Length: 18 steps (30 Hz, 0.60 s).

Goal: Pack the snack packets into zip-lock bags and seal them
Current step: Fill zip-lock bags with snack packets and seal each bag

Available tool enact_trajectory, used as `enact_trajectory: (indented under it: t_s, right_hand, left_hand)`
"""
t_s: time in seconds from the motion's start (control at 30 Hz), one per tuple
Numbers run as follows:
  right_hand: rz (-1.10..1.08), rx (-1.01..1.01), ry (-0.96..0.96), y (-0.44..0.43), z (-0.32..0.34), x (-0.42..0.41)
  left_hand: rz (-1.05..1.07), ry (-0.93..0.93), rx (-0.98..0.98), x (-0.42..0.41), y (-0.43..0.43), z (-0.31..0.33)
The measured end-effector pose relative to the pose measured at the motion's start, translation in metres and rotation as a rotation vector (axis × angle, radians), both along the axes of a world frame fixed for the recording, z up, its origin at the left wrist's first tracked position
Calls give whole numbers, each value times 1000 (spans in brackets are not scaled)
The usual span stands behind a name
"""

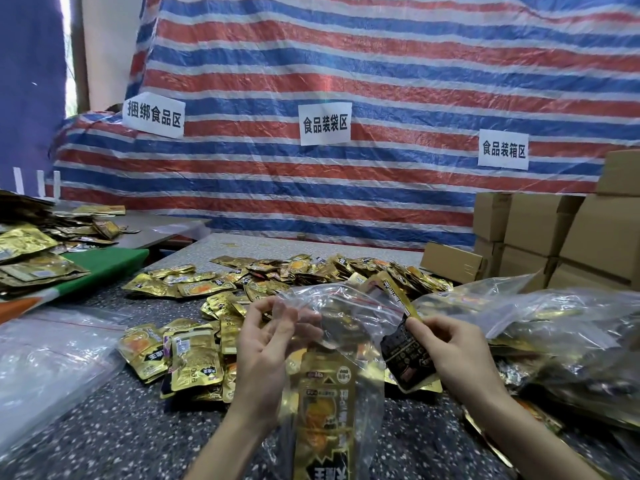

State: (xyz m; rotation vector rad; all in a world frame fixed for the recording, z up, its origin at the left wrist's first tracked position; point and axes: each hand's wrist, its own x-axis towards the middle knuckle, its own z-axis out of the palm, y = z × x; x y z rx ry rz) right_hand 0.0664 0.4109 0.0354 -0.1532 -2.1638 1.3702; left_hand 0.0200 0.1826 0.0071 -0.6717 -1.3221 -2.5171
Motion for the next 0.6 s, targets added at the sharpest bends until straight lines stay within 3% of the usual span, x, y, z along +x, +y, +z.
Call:
enact_trajectory:
  t_s: [0.2,0.3,0.47,0.6]
  right_hand:
    - [155,-842,-194,-7,10,-2]
    - [350,-1056,-129,-11,27,3]
    - [476,-1189,44,-26,63,17]
    - [489,-918,6,-44,76,16]
  left_hand:
    - [8,-13,-16,1,2,-2]
    - [-7,-14,-25,1,1,-2]
    - [-34,6,-27,2,3,-1]
    - [-25,26,-52,3,5,-3]
